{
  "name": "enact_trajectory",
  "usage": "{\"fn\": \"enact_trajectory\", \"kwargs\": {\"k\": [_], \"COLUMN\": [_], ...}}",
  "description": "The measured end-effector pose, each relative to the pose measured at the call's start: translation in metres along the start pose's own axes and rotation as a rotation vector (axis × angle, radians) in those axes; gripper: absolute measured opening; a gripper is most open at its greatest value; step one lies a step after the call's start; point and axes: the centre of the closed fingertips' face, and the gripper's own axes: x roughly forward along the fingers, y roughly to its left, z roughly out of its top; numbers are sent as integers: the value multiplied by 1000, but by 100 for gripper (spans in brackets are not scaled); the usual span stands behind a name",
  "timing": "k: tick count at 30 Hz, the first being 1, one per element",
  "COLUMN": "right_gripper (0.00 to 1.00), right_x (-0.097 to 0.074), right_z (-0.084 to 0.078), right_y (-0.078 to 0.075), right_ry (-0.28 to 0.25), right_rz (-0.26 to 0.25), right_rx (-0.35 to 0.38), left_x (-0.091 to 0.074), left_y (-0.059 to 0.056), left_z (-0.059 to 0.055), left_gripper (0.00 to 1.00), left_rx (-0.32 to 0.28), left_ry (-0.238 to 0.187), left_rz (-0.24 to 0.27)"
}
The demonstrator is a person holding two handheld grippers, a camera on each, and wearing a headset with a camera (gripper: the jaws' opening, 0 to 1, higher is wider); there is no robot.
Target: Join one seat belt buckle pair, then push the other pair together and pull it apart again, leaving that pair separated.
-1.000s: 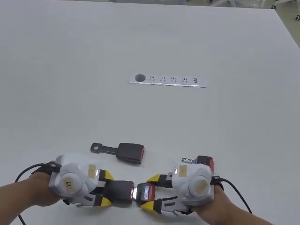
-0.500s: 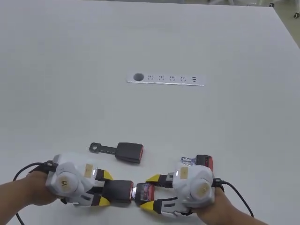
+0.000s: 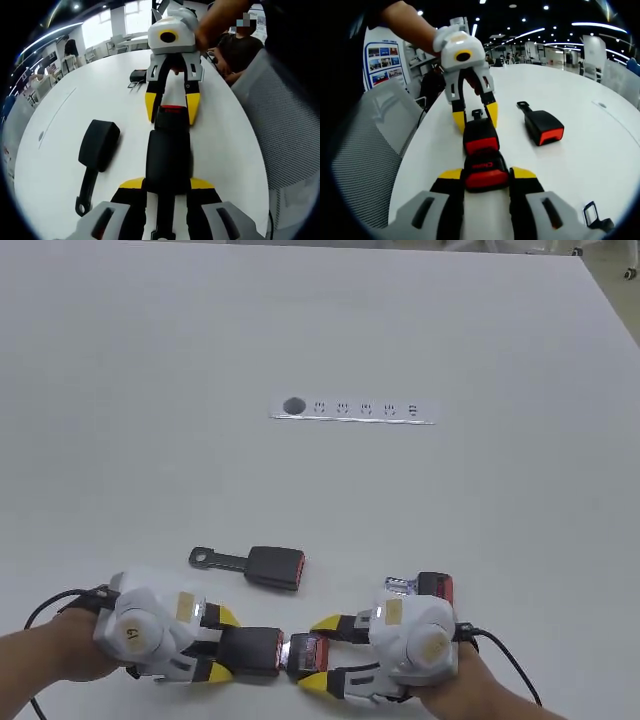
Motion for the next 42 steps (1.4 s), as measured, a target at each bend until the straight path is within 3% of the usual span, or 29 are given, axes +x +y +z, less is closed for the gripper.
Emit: {"fn": "enact_trajectory", "kwargs": {"k": [21,29,32,35,38,40,42], "right_gripper": [35,36,36,37,48,59,66], "right_x": [0,1,2,1,0,-4,-11], "right_z": [0,1,1,1,7,5,6], "right_y": [0,0,1,1,7,3,2], "right_ry": [-2,21,54,64,33,49,45], "right_rz": [-2,-8,-20,-36,-9,-40,-58], "right_rx": [5,3,-18,34,177,153,165], "left_x": [0,1,1,1,1,-1,-7], "left_y": [0,0,0,1,-4,-6,-6], "left_z": [0,2,1,0,1,2,10], "left_gripper": [31,32,33,33,39,46,49], "left_rx": [10,26,30,0,-27,-42,-59], "left_ry": [4,39,49,73,99,92,57], "left_rz": [-9,-18,-17,-3,-14,-2,6]}}
